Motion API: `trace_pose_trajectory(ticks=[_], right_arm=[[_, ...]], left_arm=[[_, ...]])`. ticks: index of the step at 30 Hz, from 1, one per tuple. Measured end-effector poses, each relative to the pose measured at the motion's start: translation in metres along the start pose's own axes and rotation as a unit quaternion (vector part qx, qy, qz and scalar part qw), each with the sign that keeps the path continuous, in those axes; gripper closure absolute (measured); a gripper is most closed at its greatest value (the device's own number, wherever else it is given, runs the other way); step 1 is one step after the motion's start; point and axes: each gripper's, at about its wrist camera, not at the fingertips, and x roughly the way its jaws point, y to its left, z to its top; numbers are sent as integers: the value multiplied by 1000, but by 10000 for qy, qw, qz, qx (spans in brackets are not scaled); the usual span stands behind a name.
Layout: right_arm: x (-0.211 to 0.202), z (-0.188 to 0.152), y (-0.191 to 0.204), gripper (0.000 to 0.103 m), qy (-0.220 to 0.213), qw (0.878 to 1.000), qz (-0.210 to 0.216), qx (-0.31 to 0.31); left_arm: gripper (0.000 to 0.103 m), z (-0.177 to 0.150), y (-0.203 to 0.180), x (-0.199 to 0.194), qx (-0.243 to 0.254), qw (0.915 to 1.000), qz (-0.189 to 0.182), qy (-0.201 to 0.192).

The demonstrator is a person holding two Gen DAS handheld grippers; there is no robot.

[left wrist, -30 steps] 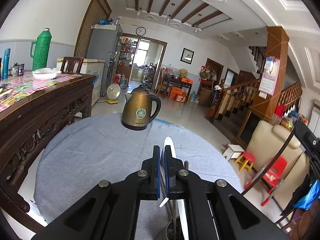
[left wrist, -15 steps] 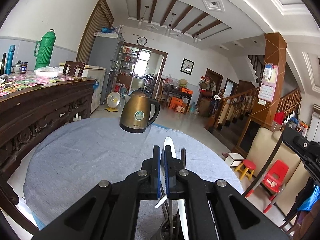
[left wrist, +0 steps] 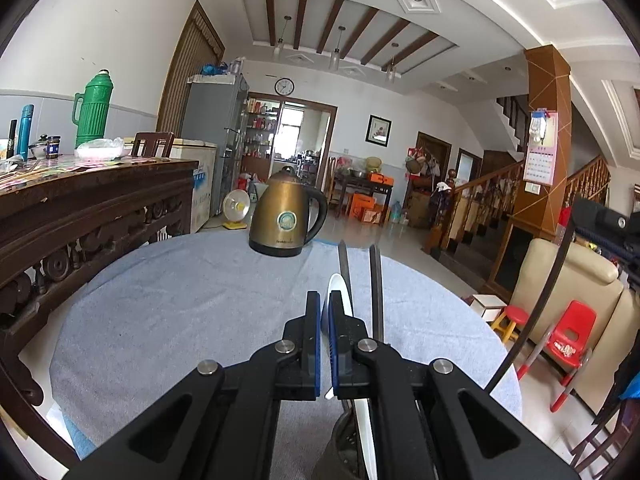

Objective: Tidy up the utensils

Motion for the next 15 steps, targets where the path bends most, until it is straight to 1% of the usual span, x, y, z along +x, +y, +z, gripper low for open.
trace_pose_trajectory(ticks=[9, 15], right_arm=[[3, -6, -1, 96, 153, 9999, 50, 40], [6, -11, -1, 96, 255, 9996, 46, 70]], left_arm=[[100, -10, -6, -3, 180, 9998, 43, 124], [99, -9, -6, 0, 266, 9992, 167, 264]])
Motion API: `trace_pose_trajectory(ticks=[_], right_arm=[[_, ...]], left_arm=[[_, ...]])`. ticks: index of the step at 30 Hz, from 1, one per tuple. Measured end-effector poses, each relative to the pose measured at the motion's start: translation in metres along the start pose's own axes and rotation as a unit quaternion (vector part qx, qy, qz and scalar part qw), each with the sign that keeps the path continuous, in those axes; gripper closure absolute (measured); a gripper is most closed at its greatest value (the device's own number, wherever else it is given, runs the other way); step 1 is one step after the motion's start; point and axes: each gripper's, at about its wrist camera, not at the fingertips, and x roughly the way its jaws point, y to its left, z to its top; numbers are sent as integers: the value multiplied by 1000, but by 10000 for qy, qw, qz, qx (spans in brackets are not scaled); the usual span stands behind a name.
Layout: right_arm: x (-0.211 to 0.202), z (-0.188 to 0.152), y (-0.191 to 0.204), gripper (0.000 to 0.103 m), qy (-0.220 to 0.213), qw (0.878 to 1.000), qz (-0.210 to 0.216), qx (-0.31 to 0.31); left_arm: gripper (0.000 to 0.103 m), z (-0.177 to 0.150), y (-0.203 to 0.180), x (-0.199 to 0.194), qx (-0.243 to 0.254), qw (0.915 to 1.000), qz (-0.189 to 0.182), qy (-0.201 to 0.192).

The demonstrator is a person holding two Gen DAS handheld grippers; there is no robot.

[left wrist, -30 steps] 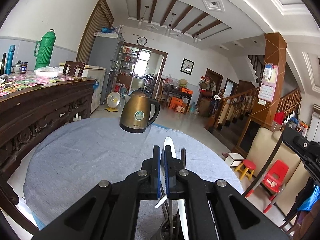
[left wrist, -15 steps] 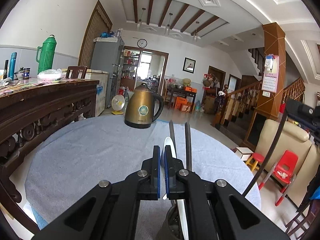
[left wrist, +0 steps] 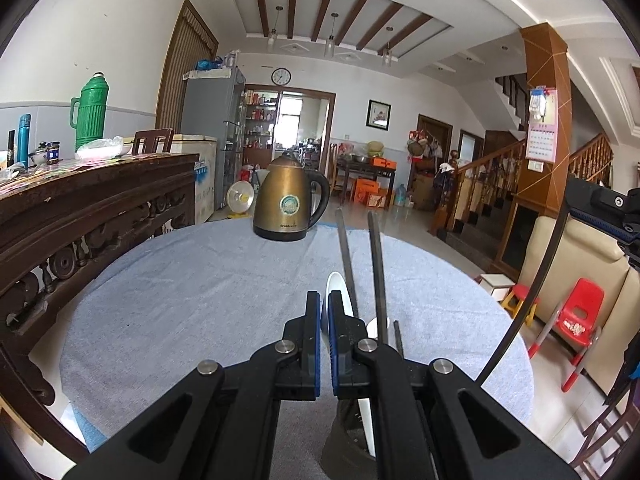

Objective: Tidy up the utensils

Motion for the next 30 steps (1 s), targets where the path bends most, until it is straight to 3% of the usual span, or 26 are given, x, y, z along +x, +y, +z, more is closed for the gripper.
trace_pose_trajectory(ticks=[30], right_arm=[[21, -23, -7, 96, 602, 9979, -4, 237]], left_arm=[[99, -3, -2, 7, 115, 9946, 530, 888]])
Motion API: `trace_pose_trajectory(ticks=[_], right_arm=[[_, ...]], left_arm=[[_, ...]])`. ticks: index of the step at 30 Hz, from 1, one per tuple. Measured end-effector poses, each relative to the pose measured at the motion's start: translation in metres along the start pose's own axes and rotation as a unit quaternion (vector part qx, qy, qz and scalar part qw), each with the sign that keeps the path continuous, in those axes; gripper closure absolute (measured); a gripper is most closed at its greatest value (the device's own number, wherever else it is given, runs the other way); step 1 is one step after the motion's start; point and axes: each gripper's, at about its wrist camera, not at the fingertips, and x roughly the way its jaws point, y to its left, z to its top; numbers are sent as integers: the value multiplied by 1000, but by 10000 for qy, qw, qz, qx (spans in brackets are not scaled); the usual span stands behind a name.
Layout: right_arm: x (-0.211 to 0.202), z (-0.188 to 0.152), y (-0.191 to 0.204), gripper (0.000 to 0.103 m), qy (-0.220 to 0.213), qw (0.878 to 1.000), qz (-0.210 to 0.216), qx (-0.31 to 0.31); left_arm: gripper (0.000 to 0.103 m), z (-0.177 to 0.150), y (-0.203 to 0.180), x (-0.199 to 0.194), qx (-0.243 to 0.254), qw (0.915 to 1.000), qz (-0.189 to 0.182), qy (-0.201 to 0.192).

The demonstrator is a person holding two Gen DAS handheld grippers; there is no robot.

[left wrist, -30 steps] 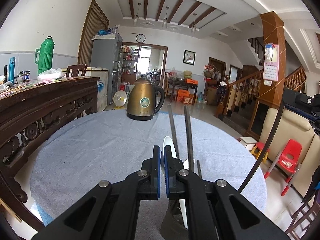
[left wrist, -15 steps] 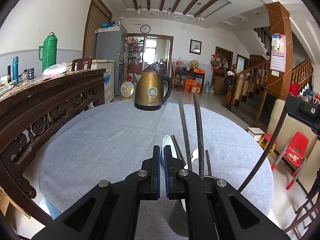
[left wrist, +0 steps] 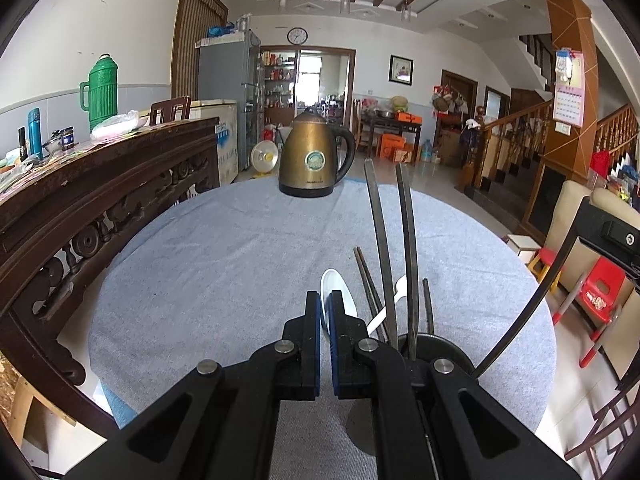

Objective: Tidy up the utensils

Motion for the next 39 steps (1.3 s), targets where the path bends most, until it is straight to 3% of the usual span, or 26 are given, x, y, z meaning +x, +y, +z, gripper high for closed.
trace_pose_trajectory(ticks=[9, 11, 13, 19, 27, 39], right_arm=[[8, 0, -8, 95, 200, 9994, 14, 291], [8, 1, -9, 95, 199, 9993, 1, 317], [7, 2, -11, 93, 218, 9991, 12, 360], [2, 4, -19, 75, 154, 9986, -48, 509], [-7, 9, -26, 74, 9, 9982, -149, 588], [-7, 12, -33, 74, 78, 9972, -280, 694]], left_arm=[[95, 2, -9, -2, 164, 9996, -30, 247], [81, 3, -10, -1, 196, 9993, -5, 307], [58, 4, -10, -2, 163, 9991, 24, 388], [42, 8, -11, -9, 193, 9988, 134, 430], [37, 12, -8, -13, 66, 9968, 145, 784], [34, 19, -5, -30, 13, 9961, 37, 884]])
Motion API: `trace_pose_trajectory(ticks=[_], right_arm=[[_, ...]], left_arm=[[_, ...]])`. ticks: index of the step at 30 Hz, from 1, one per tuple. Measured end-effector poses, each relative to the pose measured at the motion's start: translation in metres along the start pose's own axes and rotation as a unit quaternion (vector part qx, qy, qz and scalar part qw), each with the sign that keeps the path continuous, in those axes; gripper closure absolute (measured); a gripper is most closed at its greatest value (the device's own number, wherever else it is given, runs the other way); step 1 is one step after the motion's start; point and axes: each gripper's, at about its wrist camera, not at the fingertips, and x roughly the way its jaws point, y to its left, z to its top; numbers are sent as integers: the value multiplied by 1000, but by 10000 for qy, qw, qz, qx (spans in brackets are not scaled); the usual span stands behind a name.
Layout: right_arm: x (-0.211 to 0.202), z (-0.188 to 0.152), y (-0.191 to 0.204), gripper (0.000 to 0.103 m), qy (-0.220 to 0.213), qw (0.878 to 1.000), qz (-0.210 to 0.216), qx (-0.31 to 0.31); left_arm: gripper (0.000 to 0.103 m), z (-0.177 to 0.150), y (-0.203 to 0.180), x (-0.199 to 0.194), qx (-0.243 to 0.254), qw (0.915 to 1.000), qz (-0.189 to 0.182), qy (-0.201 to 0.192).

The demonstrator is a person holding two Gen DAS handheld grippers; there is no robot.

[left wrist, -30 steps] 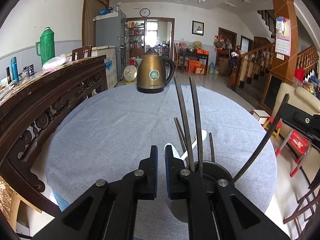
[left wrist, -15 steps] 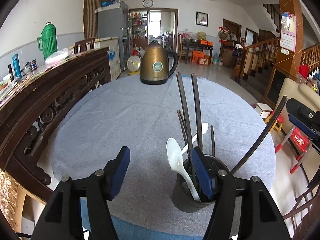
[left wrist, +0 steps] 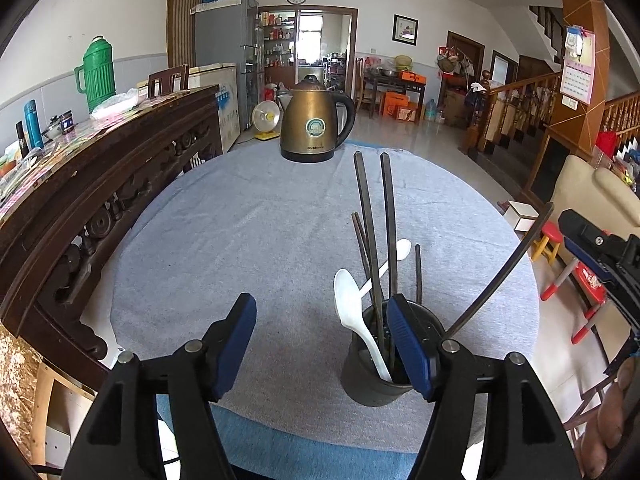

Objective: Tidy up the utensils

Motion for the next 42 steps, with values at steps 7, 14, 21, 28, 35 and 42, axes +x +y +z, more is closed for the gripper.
trace_pose_trajectory(ticks=[7, 14, 21, 28, 35, 42], right_arm=[[2, 1, 5, 74, 30, 10000, -42, -39], [3, 0, 12, 74, 64, 9999, -73, -103], [6, -1, 18, 74, 99, 9997, -96, -187], [10, -2, 18, 74, 112, 9997, -161, -141], [21, 2, -4, 74, 140, 9989, -406, 176], [48, 0, -46, 74, 427, 9946, -637, 701]], left_arm=[[34, 1, 6, -6, -91, 9999, -43, 48], [34, 2, 13, -10, -175, 9998, -11, 43], [34, 2, 24, -12, -255, 9997, -4, 40], [33, 4, 40, -7, -369, 9993, 17, 84], [32, 16, 89, 9, -815, 9964, 230, 43], [32, 24, 124, 53, -988, 9935, 456, 339]])
